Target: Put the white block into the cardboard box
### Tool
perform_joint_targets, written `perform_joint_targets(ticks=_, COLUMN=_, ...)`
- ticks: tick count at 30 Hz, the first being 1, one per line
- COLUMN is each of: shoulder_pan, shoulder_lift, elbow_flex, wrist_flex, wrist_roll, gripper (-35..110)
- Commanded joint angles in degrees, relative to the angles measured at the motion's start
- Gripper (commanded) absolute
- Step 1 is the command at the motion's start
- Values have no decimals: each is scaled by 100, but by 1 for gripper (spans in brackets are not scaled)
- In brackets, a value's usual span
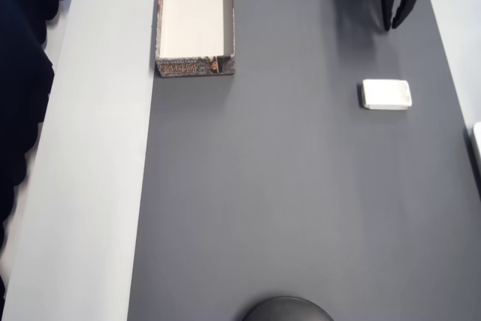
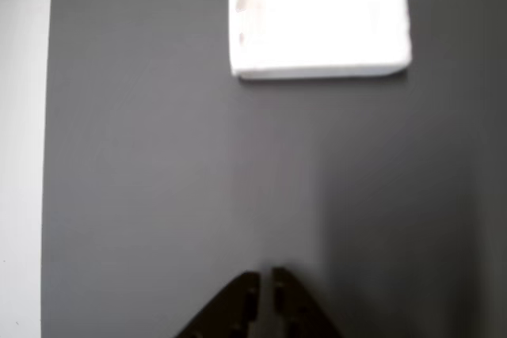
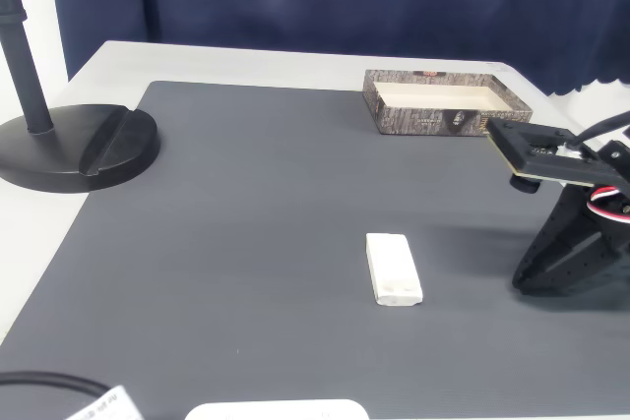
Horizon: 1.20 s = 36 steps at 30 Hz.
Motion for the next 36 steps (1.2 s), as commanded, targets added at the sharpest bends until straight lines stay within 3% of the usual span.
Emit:
perform_joint_targets(ticks=1, shoulder_pan=44, shoulder_lift=211, elbow_flex=105, wrist_flex=26, wrist_roll=-35, gripper=-2)
perform_joint_targets(ticks=23, shoulder_pan=-62, shoulder_lift=70, elbow_flex=-132, wrist_flex=-53, wrist_roll=-255, gripper=-2)
perform_joint_targets(ticks=36, shoulder_pan=264, shoulder_lift=-2856, elbow_flex=-1811, wrist_flex=-510, wrist_roll=229, gripper=-2)
